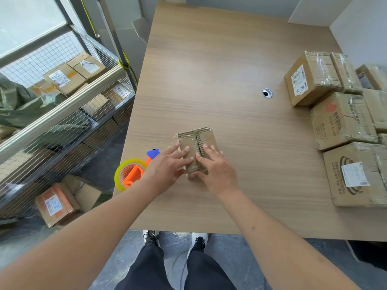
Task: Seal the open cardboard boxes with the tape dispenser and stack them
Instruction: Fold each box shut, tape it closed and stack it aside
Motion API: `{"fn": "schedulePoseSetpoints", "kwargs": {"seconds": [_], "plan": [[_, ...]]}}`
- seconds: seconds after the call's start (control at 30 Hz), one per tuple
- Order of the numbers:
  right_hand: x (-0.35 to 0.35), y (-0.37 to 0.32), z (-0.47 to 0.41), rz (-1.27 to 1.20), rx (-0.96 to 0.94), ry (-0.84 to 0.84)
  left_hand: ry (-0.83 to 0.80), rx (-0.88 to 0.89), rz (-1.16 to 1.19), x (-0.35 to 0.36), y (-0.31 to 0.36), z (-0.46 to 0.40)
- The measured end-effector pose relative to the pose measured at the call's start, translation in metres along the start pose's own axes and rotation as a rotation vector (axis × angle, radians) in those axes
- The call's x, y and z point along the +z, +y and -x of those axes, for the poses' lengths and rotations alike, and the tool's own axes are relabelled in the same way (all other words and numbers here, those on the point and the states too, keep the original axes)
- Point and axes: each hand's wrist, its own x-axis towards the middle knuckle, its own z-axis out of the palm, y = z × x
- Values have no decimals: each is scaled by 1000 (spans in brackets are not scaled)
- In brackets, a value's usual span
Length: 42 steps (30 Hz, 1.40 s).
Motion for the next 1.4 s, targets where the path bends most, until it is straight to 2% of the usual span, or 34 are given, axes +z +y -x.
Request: {"fn": "schedulePoseSetpoints", "kwargs": {"seconds": [0.13,0.3,0.4,0.57,0.67,0.93,1.17,1.4], "plan": [[0,-11,-3,-10,77,27,4,-7,-87,-5,-6,5],[9,-38,-11,149,178,119,-20,-138,-151,-7,-19,16],[9,-44,-22,182,254,65,-55,-197,-163,-12,-27,18],[12,-43,-36,43,383,-21,-119,-256,-200,-27,-34,15],[10,-48,-40,52,423,-54,-136,-267,-218,-40,-35,9],[-22,-62,-24,52,474,5,-159,-200,-252,-82,-20,-8],[-84,-80,0,-4,548,115,-136,-84,-294,-124,7,-18],[-150,-77,34,-3,540,230,-69,-9,-308,-163,58,-22]]}}
